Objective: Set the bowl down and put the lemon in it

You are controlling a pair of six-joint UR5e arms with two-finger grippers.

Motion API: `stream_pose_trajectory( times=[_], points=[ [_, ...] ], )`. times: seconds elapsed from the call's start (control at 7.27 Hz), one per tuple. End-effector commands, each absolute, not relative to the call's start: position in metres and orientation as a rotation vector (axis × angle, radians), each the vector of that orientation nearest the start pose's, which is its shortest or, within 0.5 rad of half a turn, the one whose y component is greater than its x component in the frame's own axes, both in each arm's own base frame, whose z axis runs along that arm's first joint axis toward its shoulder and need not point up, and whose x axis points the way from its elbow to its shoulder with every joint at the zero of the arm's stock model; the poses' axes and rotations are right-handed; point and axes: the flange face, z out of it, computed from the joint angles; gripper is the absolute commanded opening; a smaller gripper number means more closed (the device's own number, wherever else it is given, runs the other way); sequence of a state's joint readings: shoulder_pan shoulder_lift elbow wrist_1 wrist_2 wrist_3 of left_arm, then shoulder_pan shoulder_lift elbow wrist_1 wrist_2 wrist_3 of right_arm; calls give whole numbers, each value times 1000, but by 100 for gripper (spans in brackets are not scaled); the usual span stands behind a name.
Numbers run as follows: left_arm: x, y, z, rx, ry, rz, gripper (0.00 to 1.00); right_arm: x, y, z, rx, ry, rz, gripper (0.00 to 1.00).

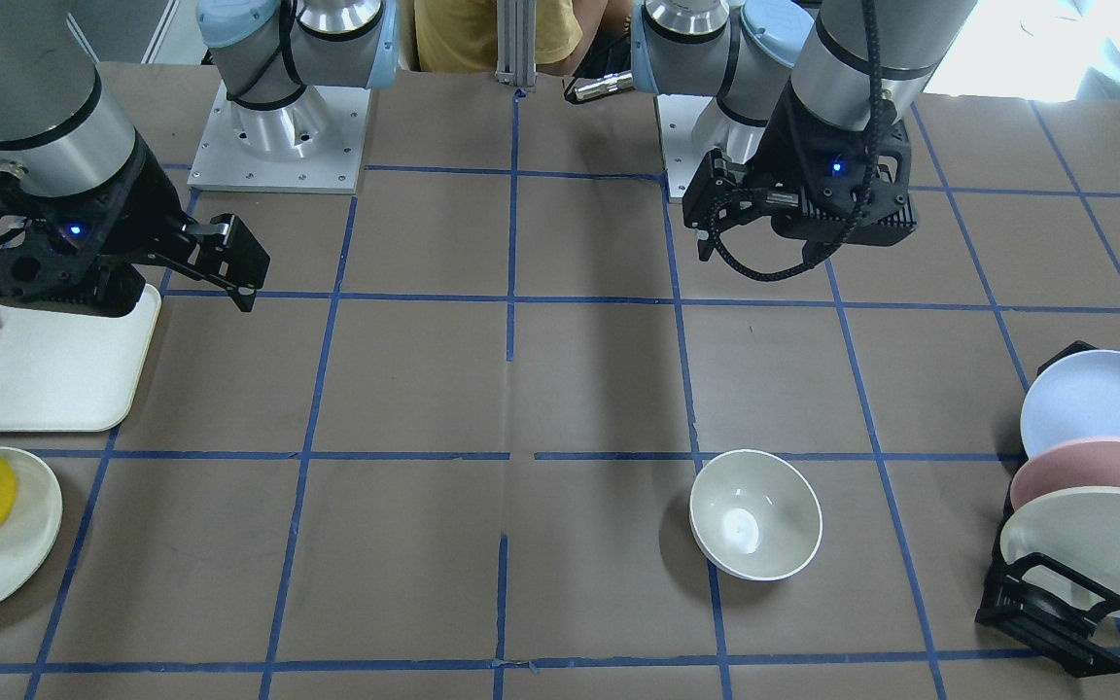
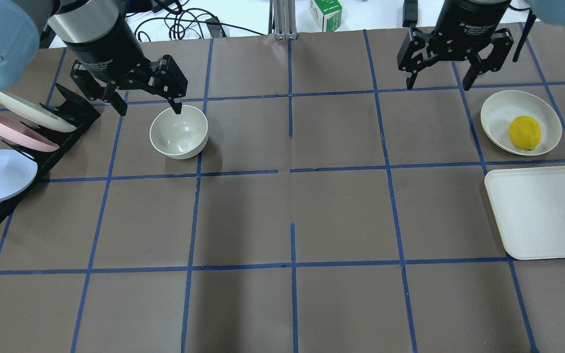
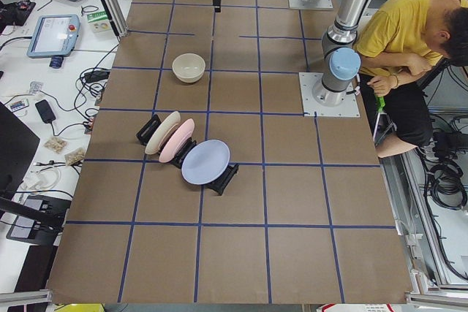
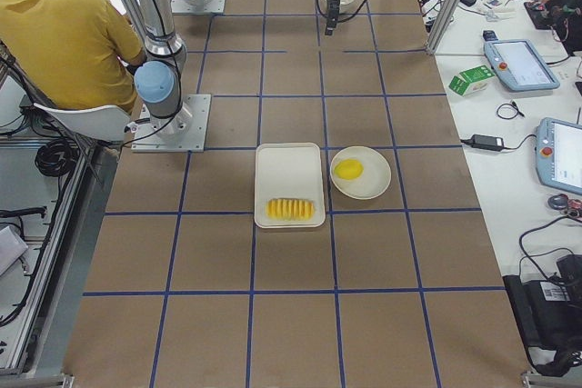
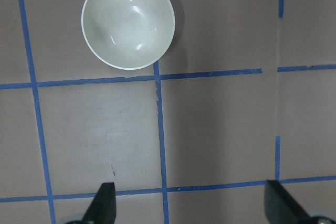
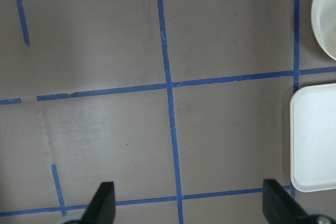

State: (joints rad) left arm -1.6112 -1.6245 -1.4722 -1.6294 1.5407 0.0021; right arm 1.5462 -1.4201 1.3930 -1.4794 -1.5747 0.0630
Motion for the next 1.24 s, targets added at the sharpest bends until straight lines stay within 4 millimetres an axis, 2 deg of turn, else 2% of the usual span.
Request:
stream_pose_trajectory(
  times=[0.0, 0.55, 0.69, 0.83, 0.96, 1.1],
  points=[
    [-157, -505, 507, 68, 3170, 13, 100, 119, -554, 480, 132, 3141, 111, 100],
    [-156, -507, 501, 65, 3171, 30, 100, 119, -551, 485, 132, 3143, 104, 100],
    [-142, -518, 489, 82, 3165, 38, 100, 119, -548, 488, 135, 3143, 108, 100],
    [-97, -556, 454, 16, 3176, 73, 100, 120, -546, 489, 135, 3134, 106, 100],
    [-63, -588, 408, 56, 3180, 140, 100, 121, -547, 491, 135, 3132, 101, 100],
    [-43, -622, 371, 94, 3175, 52, 100, 123, -547, 490, 118, 3128, 101, 100]
  ],
)
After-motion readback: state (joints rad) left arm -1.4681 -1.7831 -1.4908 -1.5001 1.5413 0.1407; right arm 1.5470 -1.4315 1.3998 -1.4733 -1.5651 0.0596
